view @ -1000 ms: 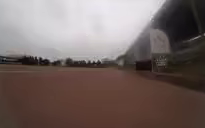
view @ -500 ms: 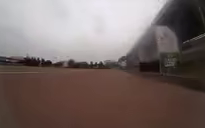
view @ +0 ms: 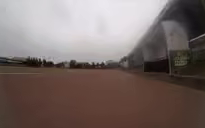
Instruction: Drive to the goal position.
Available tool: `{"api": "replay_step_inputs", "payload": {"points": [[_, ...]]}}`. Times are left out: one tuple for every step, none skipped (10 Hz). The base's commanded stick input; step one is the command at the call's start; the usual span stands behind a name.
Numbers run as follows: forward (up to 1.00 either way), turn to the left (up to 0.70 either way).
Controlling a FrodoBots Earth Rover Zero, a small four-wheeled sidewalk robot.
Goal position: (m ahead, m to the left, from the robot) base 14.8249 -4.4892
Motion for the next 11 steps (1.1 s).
{"api": "replay_step_inputs", "payload": {"points": [[1.0, -0.35], [1.0, -0.35], [1.0, -0.35], [1.0, -0.35], [1.0, -0.35], [1.0, -0.35], [1.0, -0.34], [1.0, -0.22], [1.0, -0.05], [1.0, 0.0], [1.0, 0.0]]}}
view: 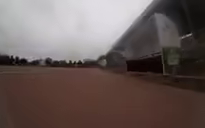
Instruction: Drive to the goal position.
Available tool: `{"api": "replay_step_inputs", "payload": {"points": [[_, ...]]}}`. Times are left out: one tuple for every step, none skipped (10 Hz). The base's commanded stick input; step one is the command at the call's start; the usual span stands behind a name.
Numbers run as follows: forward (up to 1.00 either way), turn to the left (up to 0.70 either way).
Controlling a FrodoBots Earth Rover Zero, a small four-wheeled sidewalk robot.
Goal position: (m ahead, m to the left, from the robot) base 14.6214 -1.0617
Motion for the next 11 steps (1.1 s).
{"api": "replay_step_inputs", "payload": {"points": [[1.0, 0.0], [1.0, 0.0], [1.0, 0.0], [1.0, 0.0], [1.0, 0.0], [1.0, 0.0], [1.0, 0.0], [1.0, 0.0], [1.0, 0.0], [1.0, 0.0], [1.0, 0.0]]}}
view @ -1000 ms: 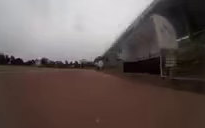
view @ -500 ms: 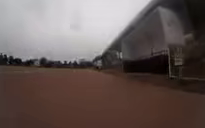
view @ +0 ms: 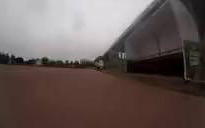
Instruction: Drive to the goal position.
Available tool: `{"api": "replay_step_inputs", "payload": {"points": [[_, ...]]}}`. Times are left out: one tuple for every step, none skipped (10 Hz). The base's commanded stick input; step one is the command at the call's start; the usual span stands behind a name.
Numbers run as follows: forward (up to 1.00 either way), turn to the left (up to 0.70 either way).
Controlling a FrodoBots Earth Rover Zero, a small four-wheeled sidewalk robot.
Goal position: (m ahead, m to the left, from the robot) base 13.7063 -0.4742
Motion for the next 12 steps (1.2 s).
{"api": "replay_step_inputs", "payload": {"points": [[1.0, 0.0], [1.0, 0.0], [1.0, 0.0], [1.0, 0.0], [1.0, 0.0], [1.0, 0.0], [1.0, 0.0], [1.0, 0.0], [1.0, 0.0], [1.0, 0.0], [1.0, 0.0], [1.0, 0.0]]}}
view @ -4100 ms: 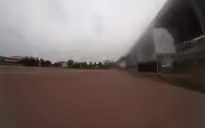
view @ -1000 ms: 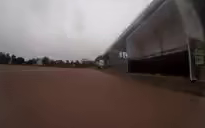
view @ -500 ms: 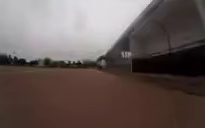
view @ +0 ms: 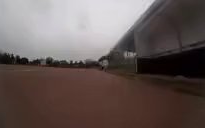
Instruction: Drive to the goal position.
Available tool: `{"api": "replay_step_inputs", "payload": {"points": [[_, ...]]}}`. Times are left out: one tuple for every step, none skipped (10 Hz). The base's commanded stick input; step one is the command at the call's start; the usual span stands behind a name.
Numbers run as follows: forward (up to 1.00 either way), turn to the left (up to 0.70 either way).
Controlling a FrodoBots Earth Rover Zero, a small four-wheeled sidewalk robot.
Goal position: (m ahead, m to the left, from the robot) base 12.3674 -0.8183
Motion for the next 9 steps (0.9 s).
{"api": "replay_step_inputs", "payload": {"points": [[1.0, 0.0], [1.0, 0.0], [1.0, 0.0], [1.0, 0.0], [1.0, 0.0], [1.0, 0.0], [1.0, 0.0], [1.0, 0.0], [1.0, 0.0]]}}
